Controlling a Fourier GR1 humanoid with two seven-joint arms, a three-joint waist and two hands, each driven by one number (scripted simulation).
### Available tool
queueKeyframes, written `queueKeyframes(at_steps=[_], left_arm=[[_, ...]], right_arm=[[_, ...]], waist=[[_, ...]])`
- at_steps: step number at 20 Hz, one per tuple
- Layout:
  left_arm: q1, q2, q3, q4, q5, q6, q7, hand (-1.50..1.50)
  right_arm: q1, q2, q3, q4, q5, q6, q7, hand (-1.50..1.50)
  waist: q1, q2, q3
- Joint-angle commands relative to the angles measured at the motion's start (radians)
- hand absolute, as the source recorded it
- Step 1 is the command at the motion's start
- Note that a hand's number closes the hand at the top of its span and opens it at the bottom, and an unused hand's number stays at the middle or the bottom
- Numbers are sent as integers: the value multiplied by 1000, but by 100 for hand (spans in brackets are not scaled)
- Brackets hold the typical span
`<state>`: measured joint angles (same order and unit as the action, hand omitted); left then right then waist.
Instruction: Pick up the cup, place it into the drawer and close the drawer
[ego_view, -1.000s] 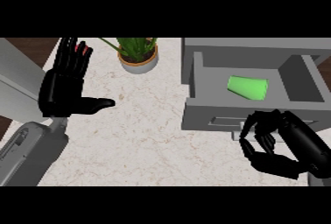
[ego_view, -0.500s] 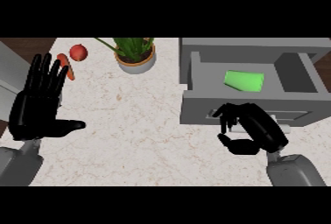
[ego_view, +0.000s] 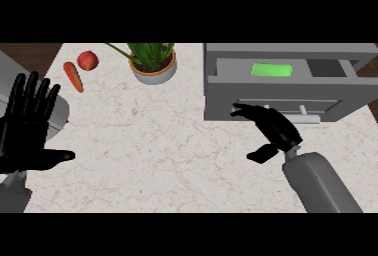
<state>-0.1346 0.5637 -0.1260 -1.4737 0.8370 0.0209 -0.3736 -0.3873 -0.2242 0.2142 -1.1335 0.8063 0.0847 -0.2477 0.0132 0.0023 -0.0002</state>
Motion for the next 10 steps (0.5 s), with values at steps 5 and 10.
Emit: queueKeyframes(at_steps=[5,10], left_arm=[[38,-31,74,52,-41,-94,-19,-150],[2,-25,70,4,-8,-86,53,-150]], right_arm=[[-213,66,-94,393,11,-71,-117,-150],[-417,5,-203,686,-28,-72,-240,-150]], waist=[[0,2,1],[32,13,2]])
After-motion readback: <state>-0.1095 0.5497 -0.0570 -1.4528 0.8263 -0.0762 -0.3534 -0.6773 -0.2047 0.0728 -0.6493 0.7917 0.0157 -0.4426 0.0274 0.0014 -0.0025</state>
